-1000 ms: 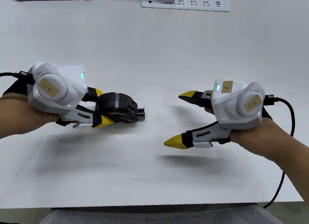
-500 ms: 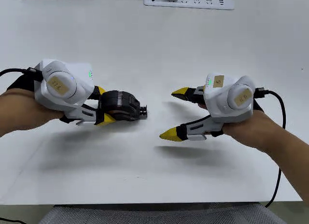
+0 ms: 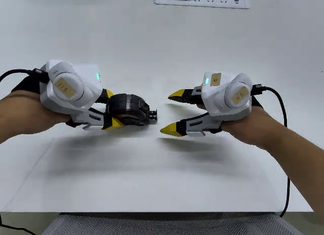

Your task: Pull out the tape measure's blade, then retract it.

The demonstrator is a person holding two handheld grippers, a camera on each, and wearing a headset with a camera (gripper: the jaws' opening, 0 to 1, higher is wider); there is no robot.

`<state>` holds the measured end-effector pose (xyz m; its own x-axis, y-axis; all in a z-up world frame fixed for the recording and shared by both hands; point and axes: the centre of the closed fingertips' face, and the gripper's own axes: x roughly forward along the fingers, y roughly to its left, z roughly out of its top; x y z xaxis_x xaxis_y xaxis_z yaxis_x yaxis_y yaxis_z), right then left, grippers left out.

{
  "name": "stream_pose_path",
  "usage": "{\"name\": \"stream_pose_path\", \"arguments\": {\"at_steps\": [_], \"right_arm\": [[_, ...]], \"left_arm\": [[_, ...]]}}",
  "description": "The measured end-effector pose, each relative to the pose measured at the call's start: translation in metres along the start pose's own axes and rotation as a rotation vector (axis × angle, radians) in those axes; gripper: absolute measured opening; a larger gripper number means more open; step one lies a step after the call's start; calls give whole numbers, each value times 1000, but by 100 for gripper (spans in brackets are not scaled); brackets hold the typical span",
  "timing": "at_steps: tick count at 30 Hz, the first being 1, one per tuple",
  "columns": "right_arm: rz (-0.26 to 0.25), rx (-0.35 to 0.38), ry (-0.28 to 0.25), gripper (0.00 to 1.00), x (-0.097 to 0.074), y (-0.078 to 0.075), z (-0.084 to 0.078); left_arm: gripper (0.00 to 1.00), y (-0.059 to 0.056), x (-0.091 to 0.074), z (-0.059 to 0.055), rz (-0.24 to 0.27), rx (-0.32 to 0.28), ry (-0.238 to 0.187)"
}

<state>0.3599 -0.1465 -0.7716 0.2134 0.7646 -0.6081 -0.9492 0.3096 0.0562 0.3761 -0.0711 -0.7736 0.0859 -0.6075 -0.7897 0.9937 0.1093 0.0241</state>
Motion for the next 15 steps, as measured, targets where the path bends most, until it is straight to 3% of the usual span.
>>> {"name": "stream_pose_path", "arguments": {"at_steps": [15], "right_arm": [[33,-54,-24,26,18,-1,4]], "left_arm": [[27,0,0,0,-6,3,0]]}}
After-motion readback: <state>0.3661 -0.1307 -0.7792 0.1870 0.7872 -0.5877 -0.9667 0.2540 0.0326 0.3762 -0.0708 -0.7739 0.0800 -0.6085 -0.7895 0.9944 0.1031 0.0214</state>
